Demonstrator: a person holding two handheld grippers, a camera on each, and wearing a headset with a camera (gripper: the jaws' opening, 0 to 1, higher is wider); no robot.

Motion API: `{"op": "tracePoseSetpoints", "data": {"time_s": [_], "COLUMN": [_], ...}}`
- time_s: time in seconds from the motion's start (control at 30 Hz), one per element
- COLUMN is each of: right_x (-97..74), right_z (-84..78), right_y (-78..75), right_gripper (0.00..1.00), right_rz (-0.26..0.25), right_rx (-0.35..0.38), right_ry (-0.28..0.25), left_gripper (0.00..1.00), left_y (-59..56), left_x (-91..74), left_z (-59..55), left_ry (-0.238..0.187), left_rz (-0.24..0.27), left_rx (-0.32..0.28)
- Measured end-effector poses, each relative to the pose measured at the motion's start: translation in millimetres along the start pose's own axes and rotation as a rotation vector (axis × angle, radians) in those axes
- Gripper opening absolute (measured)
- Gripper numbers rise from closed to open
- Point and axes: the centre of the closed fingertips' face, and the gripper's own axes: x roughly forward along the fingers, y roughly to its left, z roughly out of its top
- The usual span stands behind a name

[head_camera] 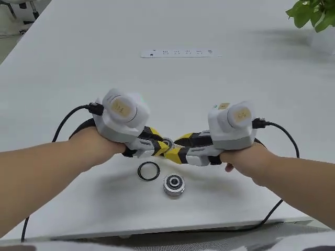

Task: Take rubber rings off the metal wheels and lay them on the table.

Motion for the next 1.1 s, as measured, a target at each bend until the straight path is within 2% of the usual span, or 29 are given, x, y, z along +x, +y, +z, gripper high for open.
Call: {"op": "tracePoseSetpoints", "data": {"time_s": [0.23,0.83,1.1], "right_x": [2.6,-4.4,-5.9], "right_z": [-3.1,-8.2,-9.3], "right_y": [-1.3,-2.0,-2.4], "right_gripper": [0.23,0.11,0.04], "right_rz": [-0.01,-0.013,-0.01], "right_rx": [-0.018,-0.034,-0.014], "right_ry": [0.019,0.039,0.041], "left_gripper": [0.08,0.08,0.08], "left_y": [0.2,1.7,1.3], "left_x": [-0.3,-0.1,-0.3], "left_z": [0.6,0.4,0.4], "left_ry": [-0.001,-0.003,-0.005], "left_rz": [0.007,0.02,0.026], "left_rx": [0.0,-0.015,-0.017]}}
